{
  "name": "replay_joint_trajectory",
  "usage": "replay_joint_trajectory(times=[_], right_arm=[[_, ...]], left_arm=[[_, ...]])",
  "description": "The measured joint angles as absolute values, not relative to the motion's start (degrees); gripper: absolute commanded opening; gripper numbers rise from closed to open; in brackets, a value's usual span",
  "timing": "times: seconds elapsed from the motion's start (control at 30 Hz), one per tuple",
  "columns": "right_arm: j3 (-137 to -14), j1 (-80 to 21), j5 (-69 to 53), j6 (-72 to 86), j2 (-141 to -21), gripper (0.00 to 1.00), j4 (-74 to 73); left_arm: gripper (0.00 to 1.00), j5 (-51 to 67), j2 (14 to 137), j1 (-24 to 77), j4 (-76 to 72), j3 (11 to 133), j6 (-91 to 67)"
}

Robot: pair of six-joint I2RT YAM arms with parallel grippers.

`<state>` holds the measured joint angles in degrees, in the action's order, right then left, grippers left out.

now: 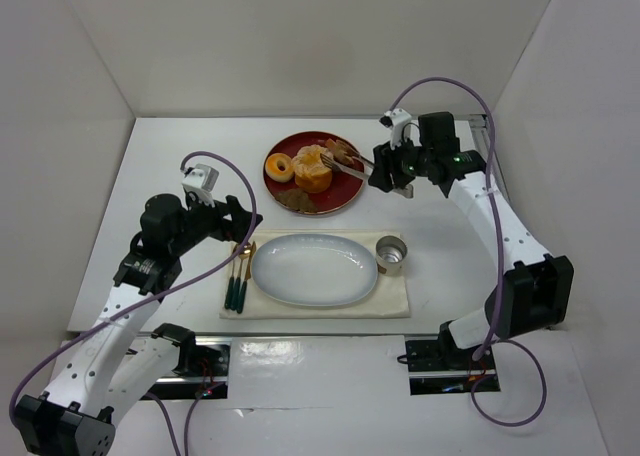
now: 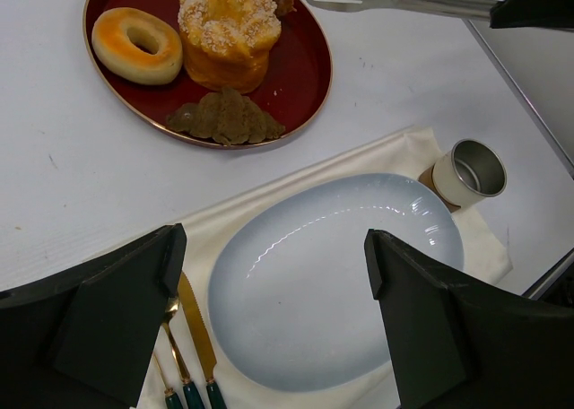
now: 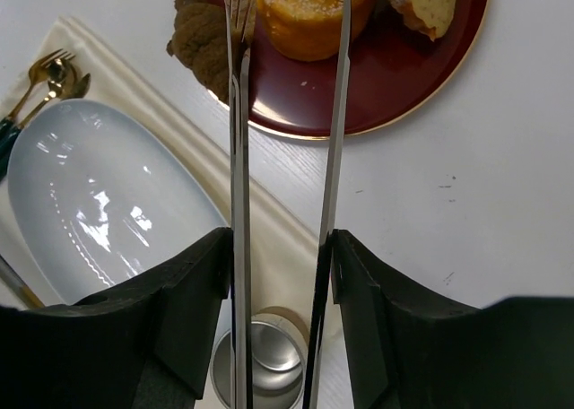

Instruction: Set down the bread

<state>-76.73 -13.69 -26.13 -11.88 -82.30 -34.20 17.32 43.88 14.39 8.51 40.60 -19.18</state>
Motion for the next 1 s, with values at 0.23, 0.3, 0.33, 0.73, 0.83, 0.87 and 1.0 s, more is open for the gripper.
replay_joint_trajectory(times=[0.23, 0.3, 0.33, 0.73, 0.83, 0.87, 1.0], right_arm=[[-76.8, -14.2, -22.9, -12.7, -84.1, 0.59, -33.5], [-76.8, -14.2, -22.3, -12.9, -84.7, 0.59, -32.9], [-76.8, -14.2, -22.1, -12.9, -85.1, 0.59, -32.5], [-80.1, -13.9, -20.8, -12.5, -92.9, 0.59, -29.3], [-81.2, -13.6, -20.8, -12.4, -93.8, 0.59, -28.8], [-81.5, -13.6, -20.8, -12.3, -94.0, 0.59, -28.7], [-82.6, -13.5, -20.8, -11.8, -94.7, 0.59, -28.3]], left_arm=[[1.0, 17.3, 43.9, 14.4, 8.5, 40.6, -19.2], [1.0, 17.3, 43.9, 14.4, 8.5, 40.6, -19.2], [1.0, 17.3, 43.9, 14.4, 8.5, 40.6, -19.2], [1.0, 17.3, 43.9, 14.4, 8.5, 40.6, -19.2], [1.0, 17.3, 43.9, 14.4, 8.5, 40.6, -19.2], [1.0, 17.3, 44.0, 14.4, 8.5, 40.6, -19.2], [1.0, 17.3, 44.1, 14.4, 8.5, 40.6, -19.2]])
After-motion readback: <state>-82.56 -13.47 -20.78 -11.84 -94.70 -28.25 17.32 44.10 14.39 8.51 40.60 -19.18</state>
